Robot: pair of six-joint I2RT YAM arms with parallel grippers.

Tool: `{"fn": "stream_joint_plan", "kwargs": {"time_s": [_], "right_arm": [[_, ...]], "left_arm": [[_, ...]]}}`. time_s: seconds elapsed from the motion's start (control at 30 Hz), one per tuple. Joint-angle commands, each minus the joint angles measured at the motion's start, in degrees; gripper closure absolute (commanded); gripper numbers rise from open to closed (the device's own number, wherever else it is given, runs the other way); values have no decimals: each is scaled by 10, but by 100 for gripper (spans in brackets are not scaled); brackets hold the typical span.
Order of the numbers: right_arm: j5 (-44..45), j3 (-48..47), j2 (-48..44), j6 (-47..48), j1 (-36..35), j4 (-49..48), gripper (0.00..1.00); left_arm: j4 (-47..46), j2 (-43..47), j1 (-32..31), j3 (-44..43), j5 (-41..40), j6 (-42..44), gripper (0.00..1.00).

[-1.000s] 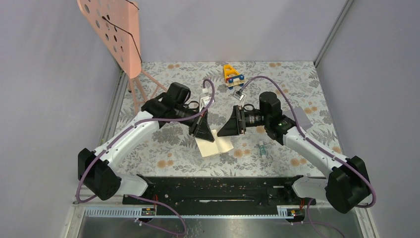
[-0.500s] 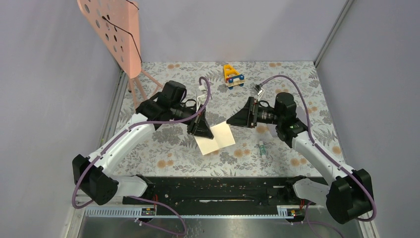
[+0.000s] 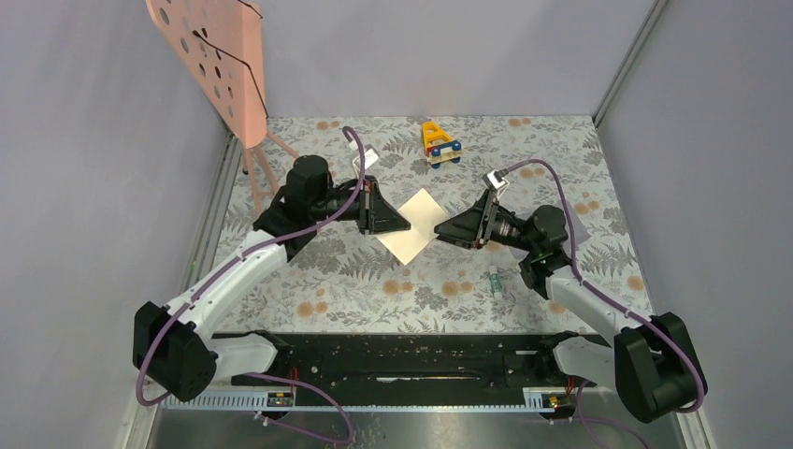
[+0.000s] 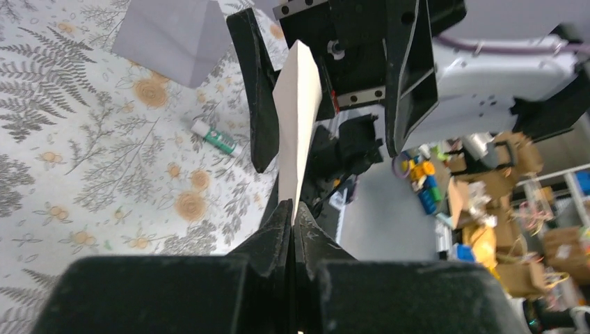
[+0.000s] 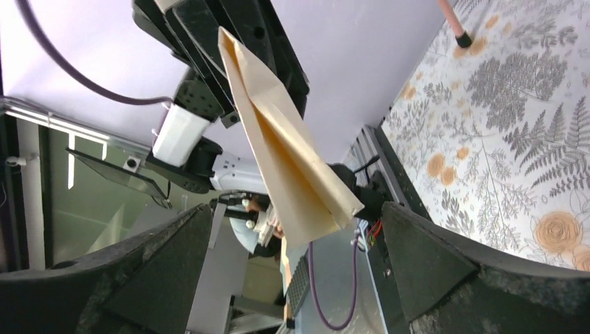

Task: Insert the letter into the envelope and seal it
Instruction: Fold the letter.

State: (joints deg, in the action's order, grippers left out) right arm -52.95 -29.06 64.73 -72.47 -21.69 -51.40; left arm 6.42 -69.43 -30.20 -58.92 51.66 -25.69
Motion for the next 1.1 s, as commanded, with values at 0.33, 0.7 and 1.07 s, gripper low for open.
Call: {"fn": "stream_joint_plan", "kwargs": {"time_s": [0.33,0.7,1.07], "right_arm": [[84,-18,5,9,-9,-83,7],[85,-38,51,-47,-17,-172,52],[93,-33,36,-14,-18,-95,100]], "left_arm": [[-271,1,1,41,-44,-222,100],[-272,-27,1,44,-53,-237,100],[-157,-26,2,-5,-40,-174,38]]}}
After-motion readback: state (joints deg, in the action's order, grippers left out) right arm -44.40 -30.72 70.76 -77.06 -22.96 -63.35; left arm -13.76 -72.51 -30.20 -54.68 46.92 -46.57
